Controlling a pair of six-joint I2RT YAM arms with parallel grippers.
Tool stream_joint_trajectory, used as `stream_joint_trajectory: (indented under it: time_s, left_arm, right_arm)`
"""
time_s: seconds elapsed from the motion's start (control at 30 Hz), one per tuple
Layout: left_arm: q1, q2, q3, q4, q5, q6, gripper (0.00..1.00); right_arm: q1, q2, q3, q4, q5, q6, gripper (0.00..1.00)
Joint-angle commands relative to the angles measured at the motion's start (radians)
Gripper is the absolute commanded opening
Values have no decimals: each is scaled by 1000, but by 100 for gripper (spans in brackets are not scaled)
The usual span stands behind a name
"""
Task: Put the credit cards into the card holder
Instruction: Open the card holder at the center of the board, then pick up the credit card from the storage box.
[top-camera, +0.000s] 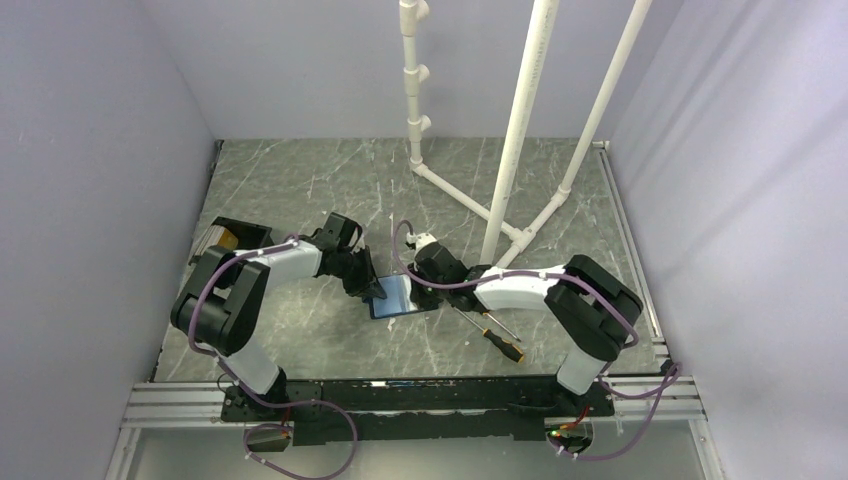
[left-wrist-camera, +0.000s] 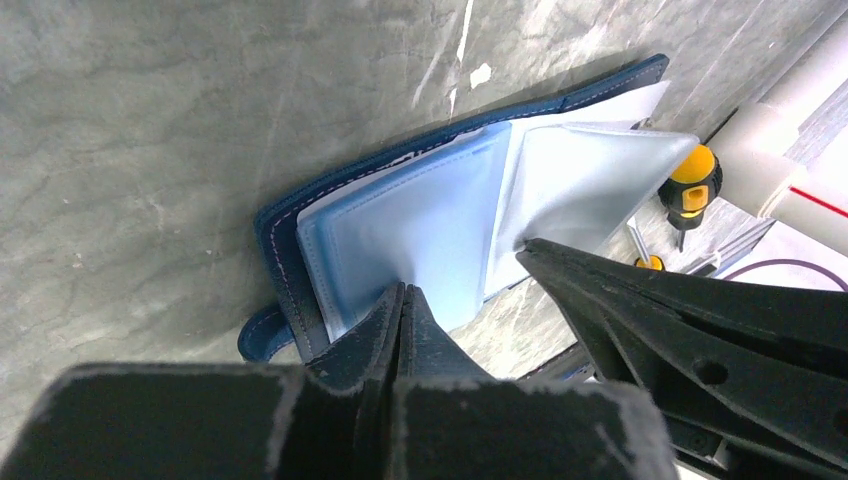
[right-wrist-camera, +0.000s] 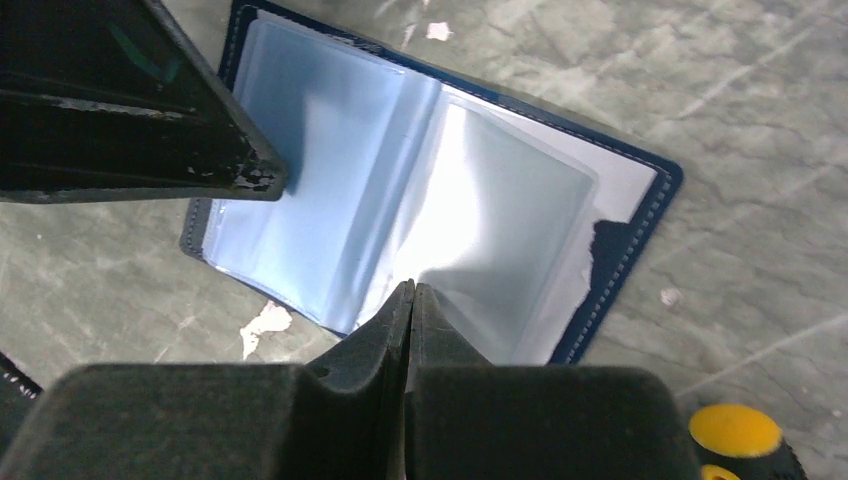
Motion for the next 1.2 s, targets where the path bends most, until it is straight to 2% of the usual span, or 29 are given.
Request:
stream_joint_trajectory:
  time_s: [0.0,0.3,0.43,0.63,0.77,0.83,0.9,0.97,1.17]
  left_arm:
    - [9,28,-44,-79,-150,75,1]
    - [69,-21,-69,-110,-130,124,1]
    - [79,-49,-62,-128,-97,151,1]
    - [78,-98,-8,-158,-15,169,3]
    - [79,-180,52,-227,4,173,8]
    - [82,-227,85,-265,17,179,14]
    - [90,-276,116,-311,35,188,26]
    - [102,-315,147,-368,27,201,33]
    - [210,-445,242,-588,-50,278,64]
  right_arm:
    - [-14,-23,-53,-100,134,6,0]
    - [-18,-65,-79,-194,258,50,0]
    - [-13,-81,-71,-187,245,4,0]
    - [49,-85,42,-227,226,-54,6]
    - [83,-126,126,-289,240,-65,11]
    - [87,-150,162,-309,239,-69,14]
    - [90,-162,196,-314,227,-78,17]
    - [90,-162,222,-306,199,-81,20]
    - [90,-125,262,-247,108,-84,25]
